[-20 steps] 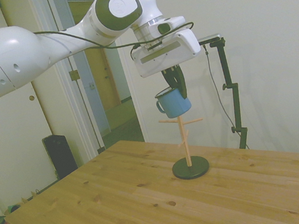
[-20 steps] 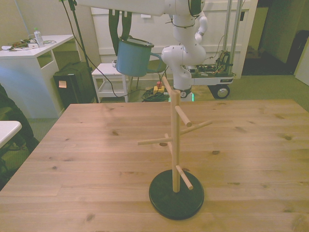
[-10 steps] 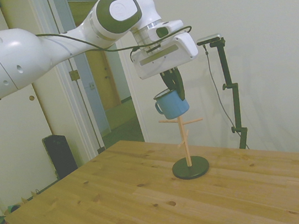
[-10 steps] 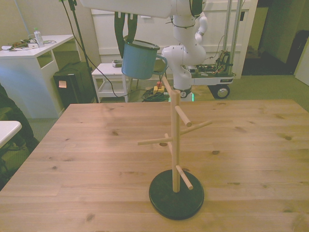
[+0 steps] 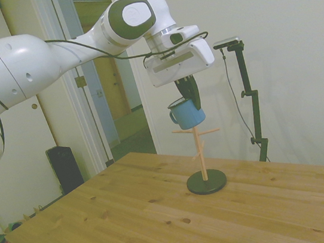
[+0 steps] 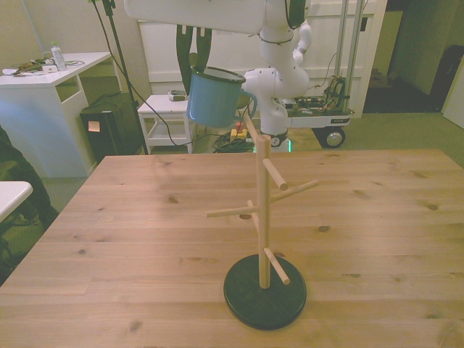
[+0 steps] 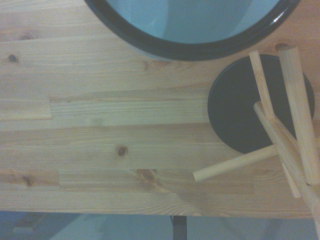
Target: Hang the mug
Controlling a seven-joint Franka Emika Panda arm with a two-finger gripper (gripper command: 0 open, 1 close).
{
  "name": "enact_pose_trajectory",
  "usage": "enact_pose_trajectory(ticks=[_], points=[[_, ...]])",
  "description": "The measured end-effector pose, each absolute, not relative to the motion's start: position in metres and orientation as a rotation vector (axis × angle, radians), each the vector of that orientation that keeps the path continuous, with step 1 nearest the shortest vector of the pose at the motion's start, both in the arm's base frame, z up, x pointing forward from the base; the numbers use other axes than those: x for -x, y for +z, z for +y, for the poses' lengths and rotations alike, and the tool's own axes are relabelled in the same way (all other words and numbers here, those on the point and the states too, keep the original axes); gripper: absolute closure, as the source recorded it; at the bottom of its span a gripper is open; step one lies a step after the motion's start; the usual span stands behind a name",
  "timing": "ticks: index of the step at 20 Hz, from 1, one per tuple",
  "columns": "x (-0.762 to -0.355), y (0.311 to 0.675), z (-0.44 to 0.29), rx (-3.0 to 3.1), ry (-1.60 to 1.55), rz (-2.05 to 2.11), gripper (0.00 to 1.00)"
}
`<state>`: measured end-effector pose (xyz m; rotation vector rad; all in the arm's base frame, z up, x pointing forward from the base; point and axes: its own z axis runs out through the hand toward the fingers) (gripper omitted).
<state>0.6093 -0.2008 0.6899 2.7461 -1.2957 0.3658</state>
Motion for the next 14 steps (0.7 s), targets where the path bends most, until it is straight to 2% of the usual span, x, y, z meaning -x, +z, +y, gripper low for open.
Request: enact_pose_trajectory(ticks=[14], points=[[-0.624,0.691,-0.186,-2.751,0.373,-1.284,1.00]])
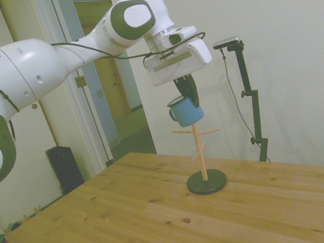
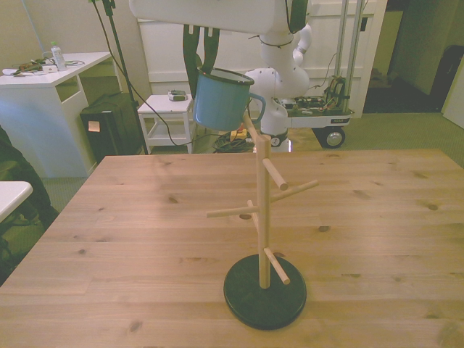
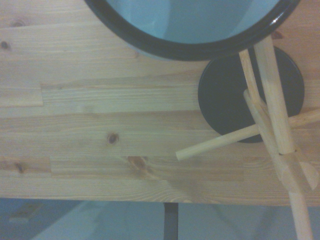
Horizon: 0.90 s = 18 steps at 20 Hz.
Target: Hang the mug
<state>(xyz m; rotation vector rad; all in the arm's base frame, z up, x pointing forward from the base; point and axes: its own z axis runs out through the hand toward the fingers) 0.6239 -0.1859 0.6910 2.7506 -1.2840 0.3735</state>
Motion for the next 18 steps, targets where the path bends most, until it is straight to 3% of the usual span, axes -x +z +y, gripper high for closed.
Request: enact_pose_trajectory(ticks=[18], points=[[-0.622,0.691,-0.191,-2.730,0.361,-1.326,1.00]])
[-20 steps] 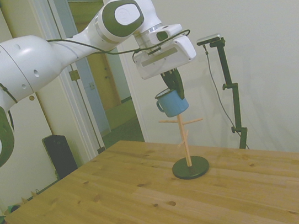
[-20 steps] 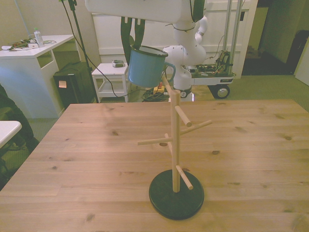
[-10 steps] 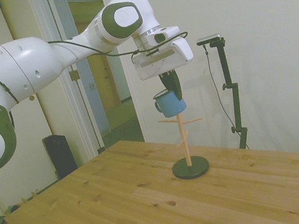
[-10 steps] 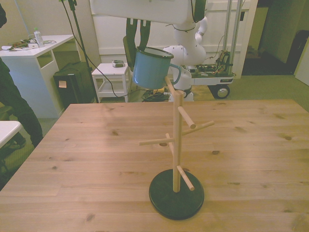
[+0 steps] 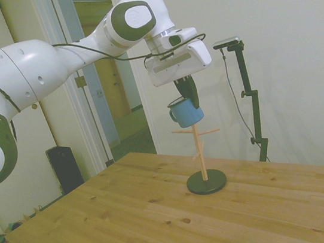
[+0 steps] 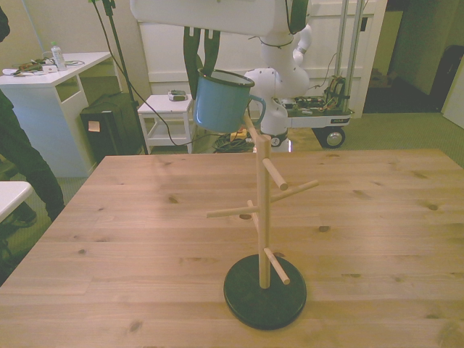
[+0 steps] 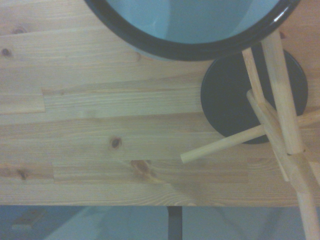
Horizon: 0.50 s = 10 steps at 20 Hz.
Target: Hang the mug
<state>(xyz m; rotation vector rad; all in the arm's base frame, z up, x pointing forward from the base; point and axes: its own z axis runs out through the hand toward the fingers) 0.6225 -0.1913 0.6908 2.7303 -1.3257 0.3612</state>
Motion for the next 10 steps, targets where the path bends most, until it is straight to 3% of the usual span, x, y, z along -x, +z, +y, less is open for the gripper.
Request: enact_pose_trajectory(ticks=[10], points=[[-0.631,0.686,-0.209,-2.713,0.330,-1.359,1.00]])
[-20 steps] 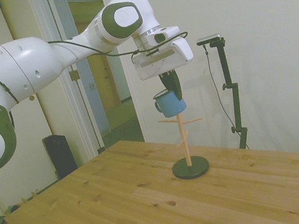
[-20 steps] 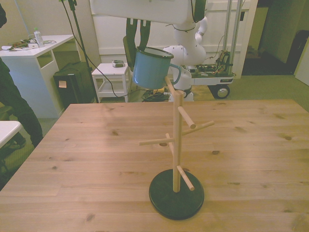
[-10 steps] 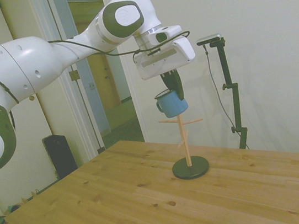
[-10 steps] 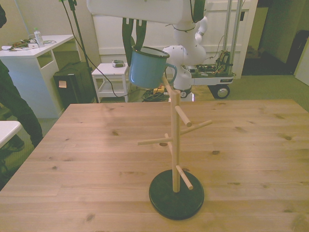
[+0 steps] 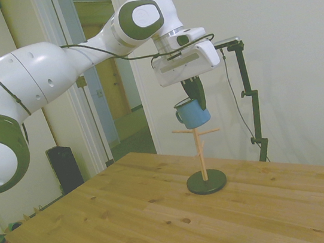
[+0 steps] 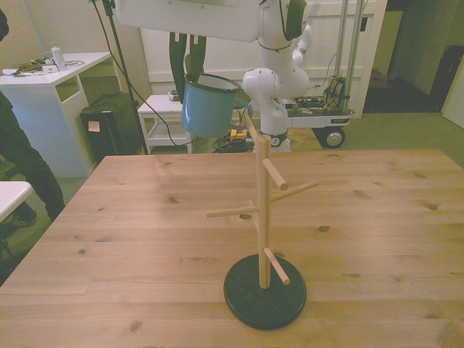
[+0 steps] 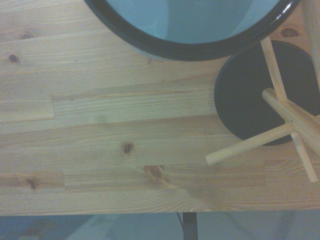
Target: Hang the mug
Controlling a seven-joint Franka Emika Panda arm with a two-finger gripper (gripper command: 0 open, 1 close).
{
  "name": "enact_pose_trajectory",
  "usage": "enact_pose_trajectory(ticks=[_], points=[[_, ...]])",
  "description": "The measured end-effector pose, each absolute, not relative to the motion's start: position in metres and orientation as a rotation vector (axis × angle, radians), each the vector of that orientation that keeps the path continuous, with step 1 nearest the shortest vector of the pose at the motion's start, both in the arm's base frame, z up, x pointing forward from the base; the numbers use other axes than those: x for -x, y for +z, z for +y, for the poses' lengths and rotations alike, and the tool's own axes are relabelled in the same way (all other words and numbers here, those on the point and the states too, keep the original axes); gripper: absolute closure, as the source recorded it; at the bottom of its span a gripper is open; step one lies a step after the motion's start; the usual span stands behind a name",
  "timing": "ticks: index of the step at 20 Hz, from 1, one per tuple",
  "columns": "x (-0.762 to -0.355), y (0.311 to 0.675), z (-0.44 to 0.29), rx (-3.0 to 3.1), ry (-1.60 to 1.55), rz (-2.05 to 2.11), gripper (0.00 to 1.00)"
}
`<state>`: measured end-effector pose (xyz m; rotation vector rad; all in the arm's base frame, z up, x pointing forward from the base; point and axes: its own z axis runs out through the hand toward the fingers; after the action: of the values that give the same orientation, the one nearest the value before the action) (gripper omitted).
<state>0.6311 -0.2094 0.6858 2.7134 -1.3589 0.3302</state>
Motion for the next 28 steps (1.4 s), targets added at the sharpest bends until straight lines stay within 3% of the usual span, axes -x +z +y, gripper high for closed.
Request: enact_pose_trajectory(ticks=[28], points=[[-0.665,0.668,-0.202,-2.715,0.371,-1.319,1.00]])
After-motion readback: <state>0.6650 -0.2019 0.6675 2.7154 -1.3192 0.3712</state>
